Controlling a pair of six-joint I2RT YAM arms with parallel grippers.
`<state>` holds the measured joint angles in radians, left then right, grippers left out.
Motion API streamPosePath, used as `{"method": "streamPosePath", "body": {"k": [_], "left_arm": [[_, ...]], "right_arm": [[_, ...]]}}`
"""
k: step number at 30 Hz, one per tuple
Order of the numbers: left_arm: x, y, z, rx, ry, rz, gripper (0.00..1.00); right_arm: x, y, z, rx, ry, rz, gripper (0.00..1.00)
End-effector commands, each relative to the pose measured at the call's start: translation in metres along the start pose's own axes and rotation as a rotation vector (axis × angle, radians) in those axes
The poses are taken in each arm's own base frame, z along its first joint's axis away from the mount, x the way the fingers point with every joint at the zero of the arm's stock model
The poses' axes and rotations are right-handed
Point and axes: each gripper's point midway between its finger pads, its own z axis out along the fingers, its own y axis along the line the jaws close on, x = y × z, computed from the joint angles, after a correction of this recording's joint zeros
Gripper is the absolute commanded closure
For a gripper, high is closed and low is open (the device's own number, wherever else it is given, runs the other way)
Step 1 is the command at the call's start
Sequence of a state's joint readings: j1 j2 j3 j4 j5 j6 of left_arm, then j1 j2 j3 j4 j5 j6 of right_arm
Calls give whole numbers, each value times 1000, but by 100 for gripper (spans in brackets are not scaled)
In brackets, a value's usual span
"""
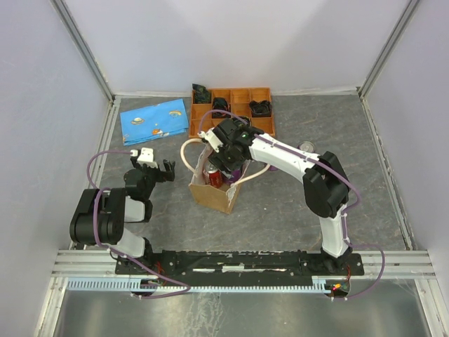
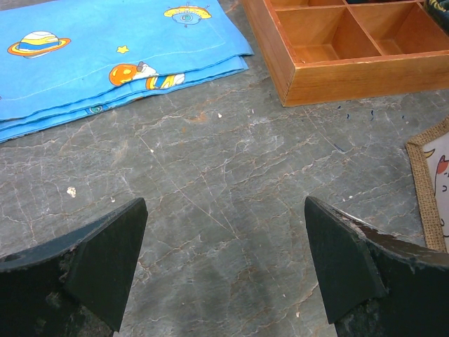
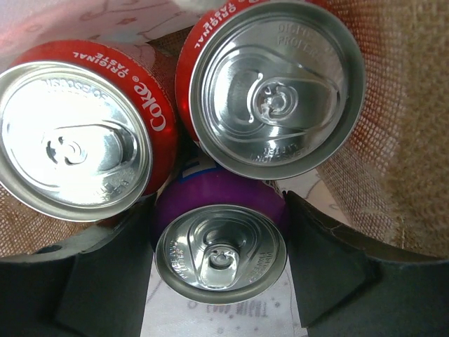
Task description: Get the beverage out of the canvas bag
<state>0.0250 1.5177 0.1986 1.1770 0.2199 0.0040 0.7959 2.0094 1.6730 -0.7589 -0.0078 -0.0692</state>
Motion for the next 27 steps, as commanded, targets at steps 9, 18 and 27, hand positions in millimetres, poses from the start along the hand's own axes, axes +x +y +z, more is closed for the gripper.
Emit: {"method": "streamPosePath", "body": {"k": [9,18,27], "left_arm": [[-17,1,2,9,-61,62,1],[-16,1,2,9,-60,61,1],[-16,2,2,9,-61,62,1]], "right_arm": [[-24,-5,-25,39,-72,-6,100],[-86,-25,-137,164,-382,-6,100],[-102,-48,-234,326,-614,55,100]]}}
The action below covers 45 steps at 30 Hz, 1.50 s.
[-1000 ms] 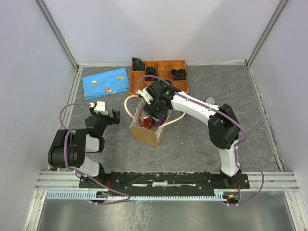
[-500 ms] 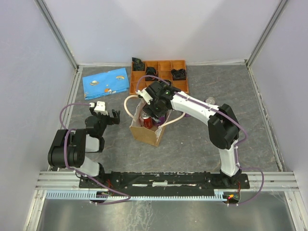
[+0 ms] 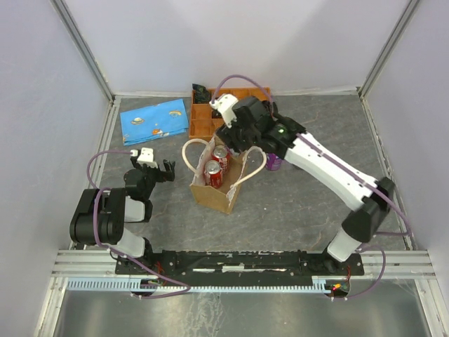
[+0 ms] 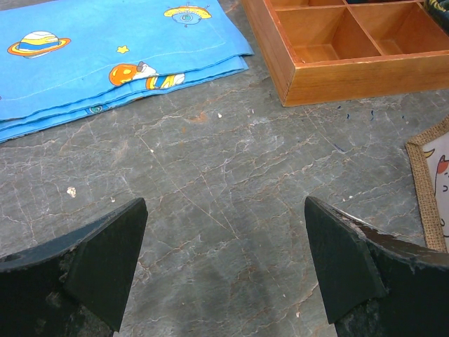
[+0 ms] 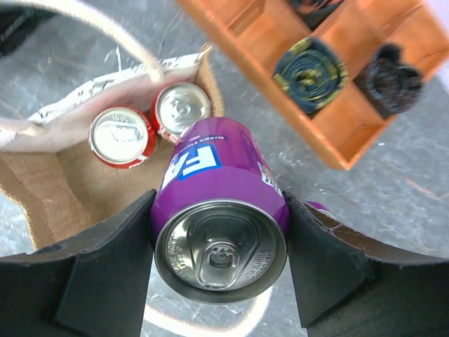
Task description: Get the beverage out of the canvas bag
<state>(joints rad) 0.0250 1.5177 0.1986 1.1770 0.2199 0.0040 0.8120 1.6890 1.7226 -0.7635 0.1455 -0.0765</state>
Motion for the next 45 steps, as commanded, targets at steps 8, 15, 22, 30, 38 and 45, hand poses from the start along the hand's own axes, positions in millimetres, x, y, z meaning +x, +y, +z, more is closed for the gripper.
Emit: {"method": "streamPosePath", "body": {"k": [8,15,22,30,38,45], "left_arm": [[-16,1,2,9,-60,62,1],[-16,2,2,9,-59,62,1],[-16,1,2,9,-61,62,1],[-16,1,2,9,-60,61,1],[-16,1,2,9,-60,62,1],[-16,1,2,9,-60,62,1]], "right_arm": [[-61,-95,-139,459,-345,153,100],[9,-160,-176,772,-251,364,100],[107,-183,-164,809,-98,560,100],[185,-156,-106,653,66,712,100],[209,-145,-68,591,130,750,100],[224,-139,-45,566,184,782,98]]}}
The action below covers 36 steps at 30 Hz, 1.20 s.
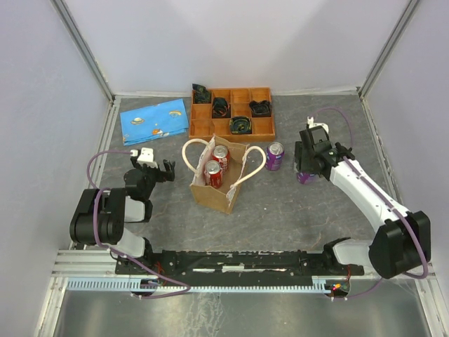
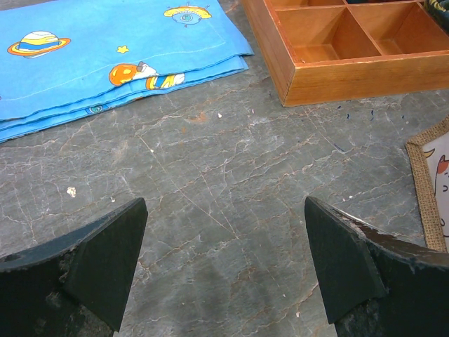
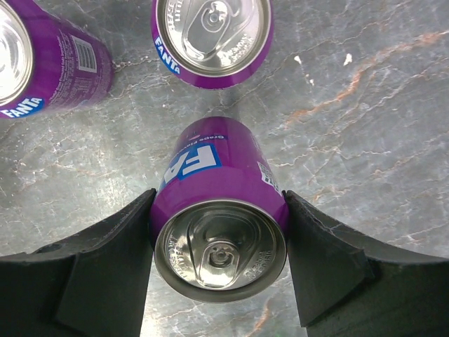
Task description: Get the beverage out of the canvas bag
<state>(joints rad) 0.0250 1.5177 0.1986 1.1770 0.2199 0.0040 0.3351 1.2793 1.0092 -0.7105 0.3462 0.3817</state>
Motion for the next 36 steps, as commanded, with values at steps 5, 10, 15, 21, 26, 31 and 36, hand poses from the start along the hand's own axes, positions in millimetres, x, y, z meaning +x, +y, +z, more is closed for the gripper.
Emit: {"method": "streamPosePath", "body": {"k": [5,10,15,21,26,31,36], "left_arm": [[-16,2,2,8,-61,62,1],[-17,1,2,9,-61,62,1],[-16,2,2,8,-60,61,1],[-16,1,2,9,-60,62,1],[-16,1,2,9,-60,61,1],[-16,1,2,10,-60,62,1],[-17,1,2,9,-61,62,1]], "right_arm": [[-8,10,18,-20,-34,70,93],[5,15,29,-32,21,66,90],[17,17,38,-23,73,68,59],[22,15,41,-1,93,67,1],[5,7,26,16,45,59,1],[-44,2,-26,-32,-118,79,1],[-102,7,-106,-194,-399,133,1]]}}
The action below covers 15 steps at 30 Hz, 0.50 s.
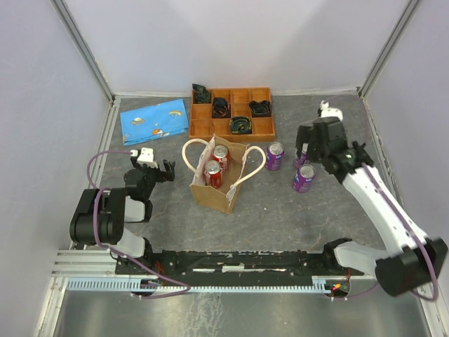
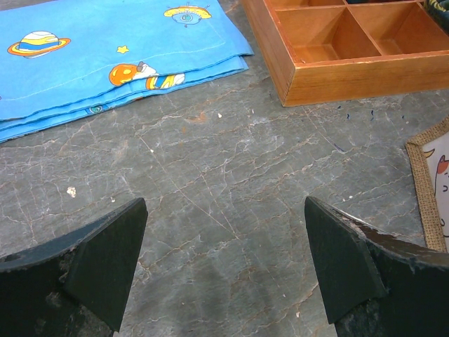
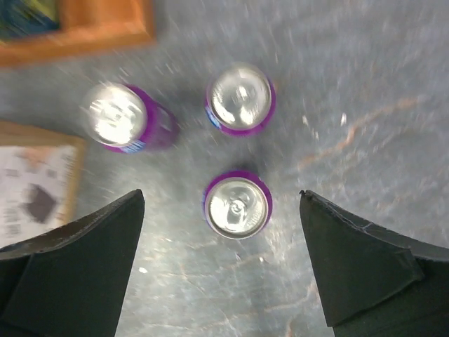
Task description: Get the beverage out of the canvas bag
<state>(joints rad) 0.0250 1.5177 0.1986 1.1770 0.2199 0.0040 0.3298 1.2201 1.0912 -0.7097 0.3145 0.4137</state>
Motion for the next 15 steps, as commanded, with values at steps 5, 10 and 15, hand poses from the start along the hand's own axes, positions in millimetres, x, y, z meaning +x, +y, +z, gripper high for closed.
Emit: {"method": "streamPosePath", "body": {"k": [5,10,15], "left_arm": [[-16,1,2,9,-60,62,1],[-16,1,2,9,-58,61,1],[-16,1,2,9,-60,62,1]], "right_arm": [[-105,51,-125,-339,-406,2,3],[-99,116,-145,-434,-415,-189,7],[-81,177,-136,-490,-354,-363,12]]}}
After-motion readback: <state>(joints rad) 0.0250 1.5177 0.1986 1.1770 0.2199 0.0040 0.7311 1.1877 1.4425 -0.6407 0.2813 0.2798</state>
